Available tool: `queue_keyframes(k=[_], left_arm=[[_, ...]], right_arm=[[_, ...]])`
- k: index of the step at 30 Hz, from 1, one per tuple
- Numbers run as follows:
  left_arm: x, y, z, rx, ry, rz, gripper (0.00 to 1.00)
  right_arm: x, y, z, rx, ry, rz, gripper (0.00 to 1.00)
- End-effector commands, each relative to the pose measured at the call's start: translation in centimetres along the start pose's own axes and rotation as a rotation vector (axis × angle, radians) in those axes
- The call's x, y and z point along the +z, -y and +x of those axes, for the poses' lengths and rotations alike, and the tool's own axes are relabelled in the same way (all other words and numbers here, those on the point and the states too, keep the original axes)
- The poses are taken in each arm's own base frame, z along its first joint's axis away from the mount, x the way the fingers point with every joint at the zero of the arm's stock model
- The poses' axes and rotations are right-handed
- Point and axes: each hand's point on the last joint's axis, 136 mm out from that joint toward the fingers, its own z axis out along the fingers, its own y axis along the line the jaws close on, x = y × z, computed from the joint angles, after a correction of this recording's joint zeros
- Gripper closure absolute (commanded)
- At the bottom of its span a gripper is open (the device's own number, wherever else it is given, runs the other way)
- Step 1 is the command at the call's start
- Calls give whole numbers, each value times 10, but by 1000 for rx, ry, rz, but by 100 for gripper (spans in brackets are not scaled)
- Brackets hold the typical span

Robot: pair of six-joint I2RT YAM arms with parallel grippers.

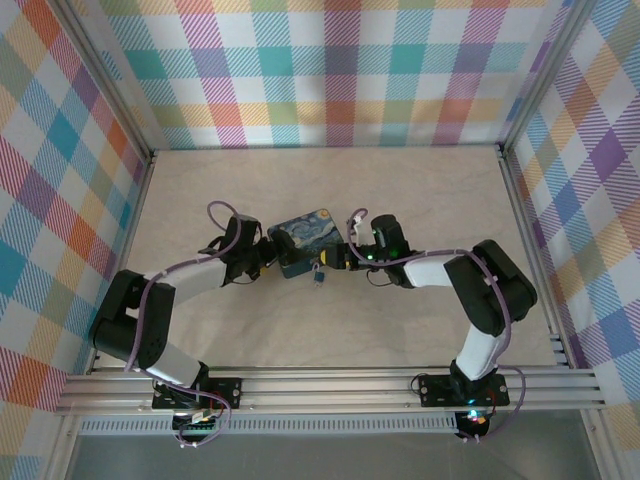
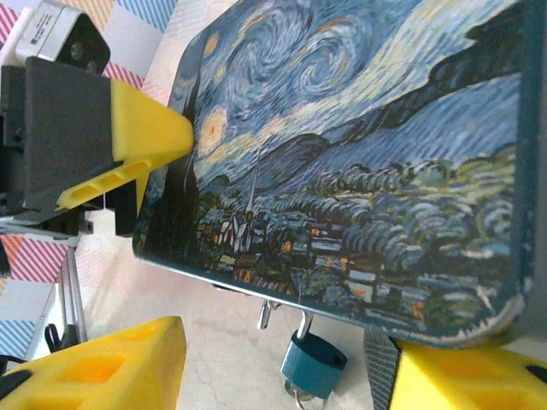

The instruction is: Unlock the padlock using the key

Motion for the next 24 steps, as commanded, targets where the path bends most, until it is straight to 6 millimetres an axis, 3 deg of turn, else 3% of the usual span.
queue_keyframes(k=[1, 11, 18, 24], left_arm=[[-1, -65, 46, -43, -136, -225, 6], [-7, -54, 43, -39, -121, -199, 6], [-18, -33, 31, -4, -103, -160, 5], [-40, -7, 17, 55, -74, -116, 5]], right_arm=[[4, -7, -32, -99, 82, -21, 41], [9, -8, -42, -133, 92, -34, 40], [-8, -7, -28, -131, 92, -7, 36], [-17, -14, -17, -105, 77, -29, 30]])
